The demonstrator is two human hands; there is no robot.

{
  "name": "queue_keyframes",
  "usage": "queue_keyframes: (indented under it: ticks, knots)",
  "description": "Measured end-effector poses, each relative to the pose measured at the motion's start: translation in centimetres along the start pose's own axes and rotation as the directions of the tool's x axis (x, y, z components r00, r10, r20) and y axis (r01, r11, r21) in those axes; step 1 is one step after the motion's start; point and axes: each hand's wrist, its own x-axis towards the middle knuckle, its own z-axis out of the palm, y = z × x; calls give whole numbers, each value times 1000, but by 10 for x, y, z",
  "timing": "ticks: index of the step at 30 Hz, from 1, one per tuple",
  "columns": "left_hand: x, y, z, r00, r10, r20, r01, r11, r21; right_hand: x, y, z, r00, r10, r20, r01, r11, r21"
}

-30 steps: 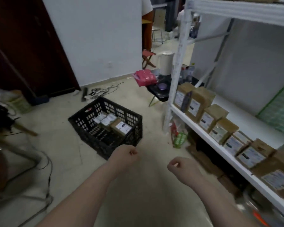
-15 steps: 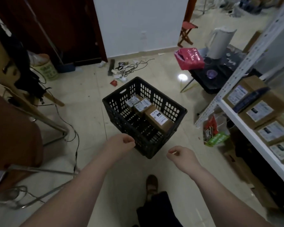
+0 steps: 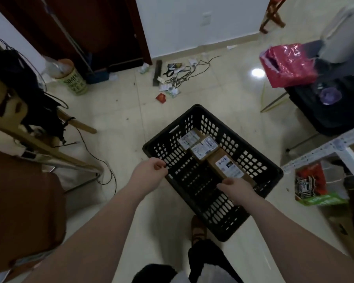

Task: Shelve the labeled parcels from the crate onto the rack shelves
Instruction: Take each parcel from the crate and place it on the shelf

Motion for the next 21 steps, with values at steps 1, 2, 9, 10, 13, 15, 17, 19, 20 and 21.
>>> queue_keyframes:
  ticks: [1, 2, 9, 10, 13, 15, 17, 19, 20, 21]
  knots:
    - [14, 3, 0, 1000, 3, -11, -3, 1000, 8, 12, -8, -6, 1000, 23, -15, -22, 999, 28]
    - [27, 5, 1, 1000, 8, -12, -8, 1000, 21, 25, -13, -10, 998, 46, -29, -45, 997, 55]
    - [127, 0, 15, 997, 48, 56, -61, 967, 249, 95, -25, -4, 949, 312, -53, -274, 894, 355]
    - [146, -2, 18, 996, 61, 68, -78, 955, 288, 104, -27, 0, 935, 353, -34, -310, 860, 406]
    - [197, -5, 28, 988, 88, 126, -137, 875, 464, 133, -36, 12, 903, 429, -12, -367, 786, 498]
    - [230, -4, 34, 978, 113, 174, -193, 803, 563, 154, -45, 21, 883, 468, -22, -385, 751, 536]
    - [260, -3, 38, 966, 149, 211, -250, 744, 619, 178, -55, 32, 864, 504, -20, -407, 720, 562]
    - [288, -5, 43, 945, 193, 264, -321, 707, 630, 201, -66, 44, 854, 519, -44, -408, 720, 561]
    - [301, -8, 47, 932, 211, 296, -355, 705, 614, 214, -71, 51, 851, 521, -67, -403, 729, 553]
    - [312, -13, 52, 916, 236, 324, -392, 703, 593, 225, -76, 58, 850, 520, -87, -397, 741, 542]
